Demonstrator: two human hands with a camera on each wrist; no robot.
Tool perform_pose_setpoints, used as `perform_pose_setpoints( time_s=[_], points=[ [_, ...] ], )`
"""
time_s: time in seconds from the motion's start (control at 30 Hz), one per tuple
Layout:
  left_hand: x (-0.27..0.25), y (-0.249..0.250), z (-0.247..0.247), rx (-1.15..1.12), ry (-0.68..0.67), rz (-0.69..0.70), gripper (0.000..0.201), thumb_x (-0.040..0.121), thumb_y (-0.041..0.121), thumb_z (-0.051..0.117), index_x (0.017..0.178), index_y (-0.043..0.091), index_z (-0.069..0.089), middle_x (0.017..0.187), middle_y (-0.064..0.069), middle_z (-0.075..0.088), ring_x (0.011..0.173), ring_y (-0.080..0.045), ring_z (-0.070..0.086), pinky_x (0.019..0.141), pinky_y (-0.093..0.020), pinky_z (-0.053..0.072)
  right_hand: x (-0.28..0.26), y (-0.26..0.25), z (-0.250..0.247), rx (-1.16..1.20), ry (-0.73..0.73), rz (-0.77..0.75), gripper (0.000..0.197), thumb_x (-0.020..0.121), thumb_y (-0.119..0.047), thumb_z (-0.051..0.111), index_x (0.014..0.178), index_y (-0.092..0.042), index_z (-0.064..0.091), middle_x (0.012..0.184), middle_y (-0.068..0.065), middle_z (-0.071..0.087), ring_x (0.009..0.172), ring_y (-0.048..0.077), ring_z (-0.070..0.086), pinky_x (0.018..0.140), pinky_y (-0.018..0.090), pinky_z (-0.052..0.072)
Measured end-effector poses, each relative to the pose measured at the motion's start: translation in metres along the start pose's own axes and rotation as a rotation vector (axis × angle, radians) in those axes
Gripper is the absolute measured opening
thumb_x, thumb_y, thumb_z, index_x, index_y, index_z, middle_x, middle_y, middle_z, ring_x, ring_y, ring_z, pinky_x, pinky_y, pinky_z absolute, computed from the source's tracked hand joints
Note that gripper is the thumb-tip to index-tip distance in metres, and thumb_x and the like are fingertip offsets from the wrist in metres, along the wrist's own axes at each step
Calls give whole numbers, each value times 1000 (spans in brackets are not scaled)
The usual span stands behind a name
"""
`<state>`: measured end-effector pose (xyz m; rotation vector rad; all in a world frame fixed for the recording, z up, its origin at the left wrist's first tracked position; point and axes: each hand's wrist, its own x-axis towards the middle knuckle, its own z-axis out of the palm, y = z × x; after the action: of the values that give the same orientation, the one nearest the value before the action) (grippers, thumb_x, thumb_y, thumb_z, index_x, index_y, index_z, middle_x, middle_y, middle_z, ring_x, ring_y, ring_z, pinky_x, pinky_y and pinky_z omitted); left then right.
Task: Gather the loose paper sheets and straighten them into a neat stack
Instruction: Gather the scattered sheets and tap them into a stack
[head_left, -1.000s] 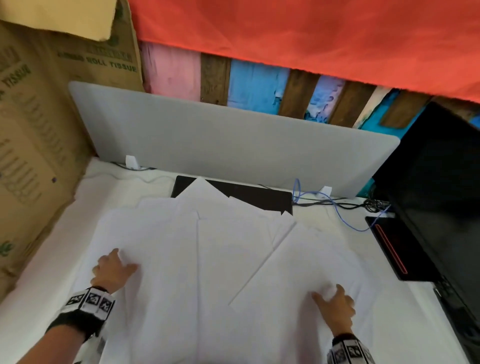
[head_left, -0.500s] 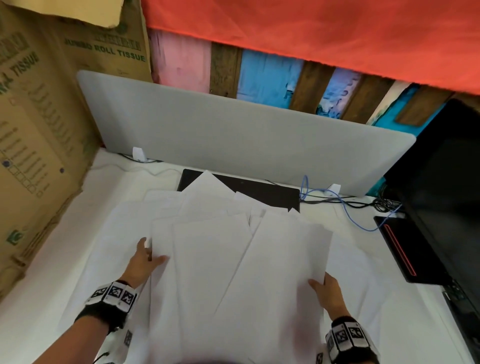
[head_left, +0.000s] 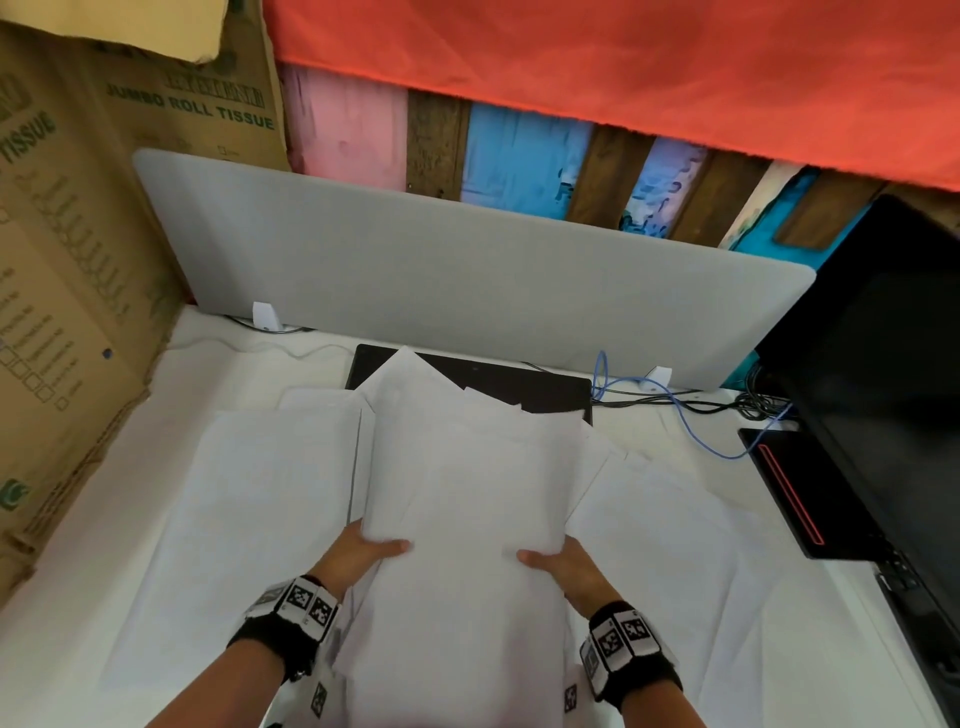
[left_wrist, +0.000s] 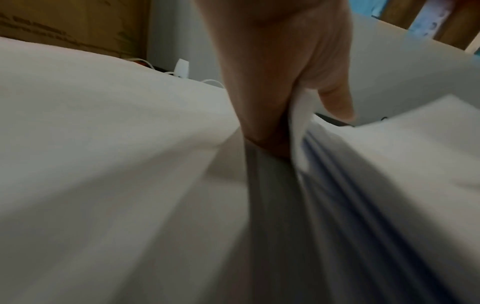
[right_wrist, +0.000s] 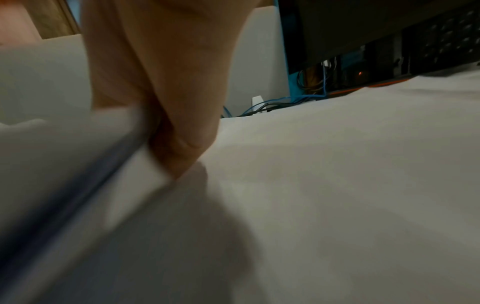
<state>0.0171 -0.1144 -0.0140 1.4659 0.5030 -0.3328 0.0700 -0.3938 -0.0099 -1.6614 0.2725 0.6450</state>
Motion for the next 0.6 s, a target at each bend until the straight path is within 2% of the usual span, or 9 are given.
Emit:
perform_pose_setpoints(
  time_s=[0.07,0.13,0.23,0.3,0.37,0.4,0.47,0.53,0.6],
  points=[
    [0,1,3,10,-35,27,48,67,-2,76,112,2,59,105,-14,66,86,-17,63,71,-18,53,1,-2,6,25,37,-22,49,71,-6,78,116,2,60,96,6,70,86,19,66,70,23,56],
    [0,6,0,6,-17,65,51,59,4,77,107,7,60,104,-14,67,83,-15,65,70,-19,53,2,-4,6,72,71,-58,55,65,-11,82,114,2,61,91,4,71,83,18,68,70,24,57],
    [-8,28,-7,-36,31,133,35,65,0,77,94,14,63,83,8,73,68,-5,69,57,-13,52,-1,-17,0,172,108,-79,49,69,-10,79,113,-1,62,98,6,72,90,20,69,74,27,57],
    [-11,42,-14,-53,30,176,35,62,5,77,92,18,64,78,11,74,71,-6,70,59,-14,53,-2,-28,-4,183,110,-123,46,70,-12,79,113,-6,62,103,5,71,93,18,68,68,21,54],
    [-13,54,-19,-66,17,204,38,61,9,75,95,20,65,81,9,75,78,-8,70,66,-19,55,-1,-38,-3,188,59,-151,54,67,-20,82,116,-12,61,109,3,70,98,15,67,69,18,53],
    [-12,56,-21,-81,13,209,40,59,11,74,97,20,65,85,6,74,81,-10,70,71,-23,54,-2,-42,-1,185,15,-160,64,62,-28,84,119,-13,59,111,2,70,100,15,67,74,21,54],
    [-8,57,-22,-84,25,197,39,61,13,75,99,16,64,92,-1,72,86,-18,67,75,-30,53,-2,-46,5,132,-43,-136,91,46,-48,88,124,-14,57,117,2,68,107,18,64,92,34,52],
    [-4,51,-19,-4,32,170,28,77,7,71,103,8,62,94,-6,68,85,-22,65,69,-24,54,-4,-44,13,67,-77,-139,105,40,-59,86,128,-12,52,123,5,64,112,20,61,101,42,46],
    [2,37,-17,137,82,153,26,86,3,60,112,3,57,98,-11,65,81,-23,61,66,-22,53,-7,-41,22,0,-128,-120,106,44,-66,80,131,-14,48,128,4,60,115,17,58,100,33,47]
  ],
)
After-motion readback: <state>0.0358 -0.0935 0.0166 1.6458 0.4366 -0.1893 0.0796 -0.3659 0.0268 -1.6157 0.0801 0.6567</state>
